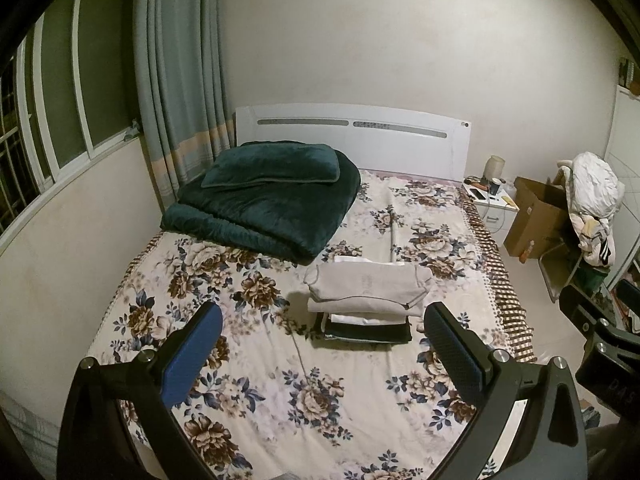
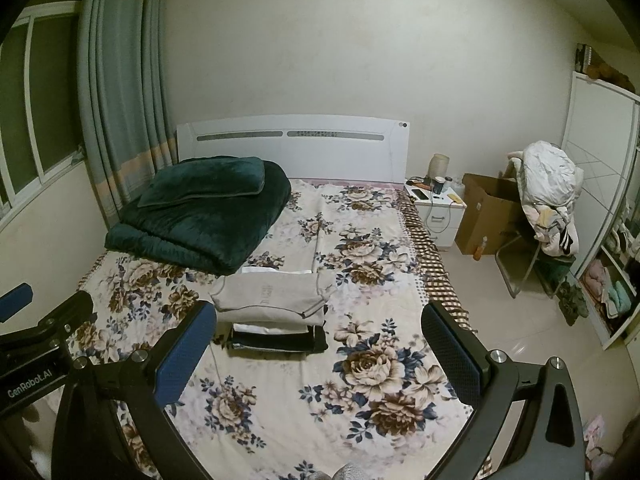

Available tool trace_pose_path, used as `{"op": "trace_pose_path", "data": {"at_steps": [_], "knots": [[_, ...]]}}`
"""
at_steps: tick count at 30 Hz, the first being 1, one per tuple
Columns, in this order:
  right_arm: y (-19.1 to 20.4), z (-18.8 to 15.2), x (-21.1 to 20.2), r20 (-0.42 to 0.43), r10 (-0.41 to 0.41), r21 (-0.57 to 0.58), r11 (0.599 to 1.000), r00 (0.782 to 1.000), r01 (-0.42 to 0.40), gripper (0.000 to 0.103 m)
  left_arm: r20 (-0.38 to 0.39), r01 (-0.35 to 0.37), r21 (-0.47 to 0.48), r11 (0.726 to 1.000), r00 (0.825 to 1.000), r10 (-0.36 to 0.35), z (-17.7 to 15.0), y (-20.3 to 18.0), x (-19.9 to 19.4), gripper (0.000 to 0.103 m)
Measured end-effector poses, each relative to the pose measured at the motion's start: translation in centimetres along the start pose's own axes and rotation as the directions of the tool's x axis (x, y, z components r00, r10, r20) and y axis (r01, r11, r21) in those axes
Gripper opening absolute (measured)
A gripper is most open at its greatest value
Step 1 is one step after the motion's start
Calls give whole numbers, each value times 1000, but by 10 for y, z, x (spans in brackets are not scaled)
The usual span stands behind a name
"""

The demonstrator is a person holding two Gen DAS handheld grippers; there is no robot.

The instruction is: Fold small clothes

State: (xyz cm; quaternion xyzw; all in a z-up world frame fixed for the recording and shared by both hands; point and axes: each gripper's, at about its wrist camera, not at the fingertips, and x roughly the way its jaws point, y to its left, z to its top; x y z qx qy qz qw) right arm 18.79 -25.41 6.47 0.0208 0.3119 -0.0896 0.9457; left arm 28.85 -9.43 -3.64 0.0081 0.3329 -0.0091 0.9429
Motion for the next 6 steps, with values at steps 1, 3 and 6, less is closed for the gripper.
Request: {"op": "trace_pose_path", "data": {"at_steps": [1,3,6], "knots": [[0,0,0,1,1,0,1000,1000,-1,103,0,1,0,1000,1000,-1,0,0,0,103],[0,1,0,0,0,-1,1000,1000,0,103,1,0,0,1000,1000,0,-1,0,-1,103],[0,1,0,0,1,-1,1000,1000,-1,103,4,-5,0,1000,1000,5,-3,1,-1,103]]}}
